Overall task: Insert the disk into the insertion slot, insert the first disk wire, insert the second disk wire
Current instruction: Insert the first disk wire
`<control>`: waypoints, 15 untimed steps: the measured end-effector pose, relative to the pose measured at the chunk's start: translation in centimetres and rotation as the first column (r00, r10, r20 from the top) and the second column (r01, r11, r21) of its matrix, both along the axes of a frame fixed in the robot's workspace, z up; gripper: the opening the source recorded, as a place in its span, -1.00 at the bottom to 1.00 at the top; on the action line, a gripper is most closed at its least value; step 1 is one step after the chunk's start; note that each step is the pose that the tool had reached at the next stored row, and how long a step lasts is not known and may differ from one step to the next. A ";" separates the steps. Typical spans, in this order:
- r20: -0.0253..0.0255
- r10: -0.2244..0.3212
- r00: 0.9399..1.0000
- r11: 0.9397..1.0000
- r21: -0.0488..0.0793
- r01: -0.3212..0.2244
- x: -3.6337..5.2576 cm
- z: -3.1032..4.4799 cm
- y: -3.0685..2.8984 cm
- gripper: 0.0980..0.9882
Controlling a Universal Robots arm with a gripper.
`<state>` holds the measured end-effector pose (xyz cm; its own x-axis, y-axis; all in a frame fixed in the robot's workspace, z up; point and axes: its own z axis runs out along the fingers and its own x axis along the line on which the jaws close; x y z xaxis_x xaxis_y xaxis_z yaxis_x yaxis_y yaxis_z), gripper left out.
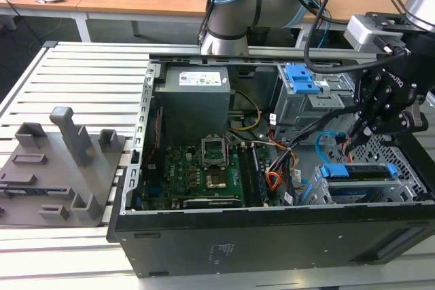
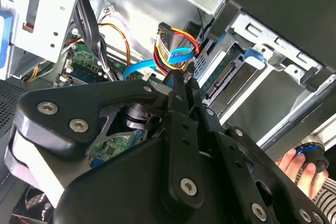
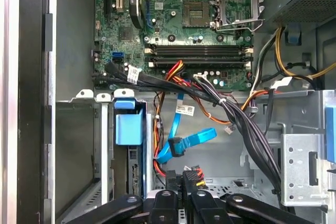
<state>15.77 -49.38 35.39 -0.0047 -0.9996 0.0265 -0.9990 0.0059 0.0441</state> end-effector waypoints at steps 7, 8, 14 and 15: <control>0.000 0.000 1.000 1.000 0.000 0.000 0.14 0.00 -1.22 -0.85; 0.000 0.000 1.000 1.000 0.000 0.000 0.14 0.01 -1.33 -0.85; 0.000 0.000 1.000 1.000 0.000 0.000 0.14 -0.02 -1.76 -0.85; 0.000 0.000 1.000 1.000 0.000 0.000 0.14 -0.06 -1.76 -0.85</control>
